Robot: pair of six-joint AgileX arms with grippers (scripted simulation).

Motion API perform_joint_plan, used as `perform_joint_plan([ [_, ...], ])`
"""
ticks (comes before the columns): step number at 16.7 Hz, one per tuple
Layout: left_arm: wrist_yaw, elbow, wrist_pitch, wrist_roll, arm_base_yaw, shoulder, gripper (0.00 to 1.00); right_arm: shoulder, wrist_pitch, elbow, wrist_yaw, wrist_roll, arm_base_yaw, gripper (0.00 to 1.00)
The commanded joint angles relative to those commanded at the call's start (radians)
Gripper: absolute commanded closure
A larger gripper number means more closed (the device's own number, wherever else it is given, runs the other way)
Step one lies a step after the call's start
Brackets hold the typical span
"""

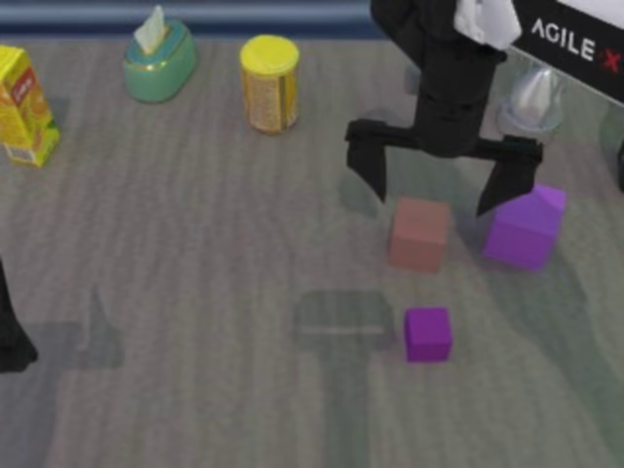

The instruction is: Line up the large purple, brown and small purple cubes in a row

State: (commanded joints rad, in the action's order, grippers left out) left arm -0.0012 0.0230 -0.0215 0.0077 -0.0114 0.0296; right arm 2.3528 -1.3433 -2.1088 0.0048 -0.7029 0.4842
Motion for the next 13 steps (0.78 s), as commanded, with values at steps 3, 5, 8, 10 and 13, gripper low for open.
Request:
perform_joint_plan([
  [3, 0.001, -0.023, 0.022, -0.008, -0.009, -0.03, 0.0, 0.019, -0.003, -0.039, 0.0, -0.011, 0.007, 0.0],
  [5, 0.001, -0.023, 0.022, -0.008, -0.009, -0.03, 0.0, 0.019, -0.003, -0.039, 0.0, -0.011, 0.007, 0.0],
  [8, 0.001, -0.023, 0.022, -0.008, -0.009, -0.03, 0.0, 0.016, 0.001, -0.034, 0.0, -0.009, 0.002, 0.0],
  [10, 0.001, -0.023, 0.022, -0.008, -0.009, -0.03, 0.0, 0.024, 0.039, -0.001, 0.0, -0.008, 0.004, 0.0],
  [13, 0.001, -0.023, 0.022, -0.008, -0.009, -0.03, 0.0, 0.046, 0.152, 0.088, 0.0, -0.009, 0.006, 0.0],
])
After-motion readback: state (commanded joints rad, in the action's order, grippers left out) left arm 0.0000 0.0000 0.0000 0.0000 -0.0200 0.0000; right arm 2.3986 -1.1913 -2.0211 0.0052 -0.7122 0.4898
